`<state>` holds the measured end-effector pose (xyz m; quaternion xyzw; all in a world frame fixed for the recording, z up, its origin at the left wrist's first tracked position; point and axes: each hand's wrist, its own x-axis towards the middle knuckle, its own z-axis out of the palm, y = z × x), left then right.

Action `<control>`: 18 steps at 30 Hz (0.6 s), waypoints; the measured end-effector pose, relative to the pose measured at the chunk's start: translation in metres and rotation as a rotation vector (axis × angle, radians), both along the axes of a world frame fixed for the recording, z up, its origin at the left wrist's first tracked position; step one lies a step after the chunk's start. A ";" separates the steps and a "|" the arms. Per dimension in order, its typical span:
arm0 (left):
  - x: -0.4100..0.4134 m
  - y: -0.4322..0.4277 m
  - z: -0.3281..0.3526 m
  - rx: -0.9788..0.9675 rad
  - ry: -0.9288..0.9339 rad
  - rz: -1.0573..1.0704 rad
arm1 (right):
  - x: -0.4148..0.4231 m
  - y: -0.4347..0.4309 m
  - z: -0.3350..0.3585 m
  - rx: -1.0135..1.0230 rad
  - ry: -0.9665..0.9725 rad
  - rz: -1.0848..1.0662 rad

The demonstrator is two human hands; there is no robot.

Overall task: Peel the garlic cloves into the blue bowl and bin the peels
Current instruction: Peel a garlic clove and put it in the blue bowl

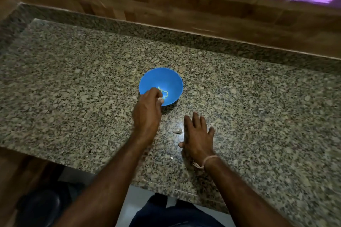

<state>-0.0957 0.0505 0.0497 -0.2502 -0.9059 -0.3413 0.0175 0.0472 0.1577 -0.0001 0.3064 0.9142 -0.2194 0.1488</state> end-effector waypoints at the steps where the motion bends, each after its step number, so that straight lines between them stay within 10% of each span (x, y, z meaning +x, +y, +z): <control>1: -0.011 0.008 0.002 -0.037 0.008 -0.008 | 0.000 0.000 -0.001 0.001 -0.001 0.002; 8: -0.007 0.008 -0.009 -0.061 0.181 -0.211 | 0.005 0.005 -0.005 -0.015 0.032 -0.041; 11: 0.039 -0.006 -0.035 -0.071 -0.012 -0.480 | 0.007 0.007 -0.008 -0.016 0.065 -0.052; 18: 0.048 -0.004 -0.077 -0.045 -0.223 -0.378 | 0.023 0.009 -0.019 -0.078 0.179 -0.042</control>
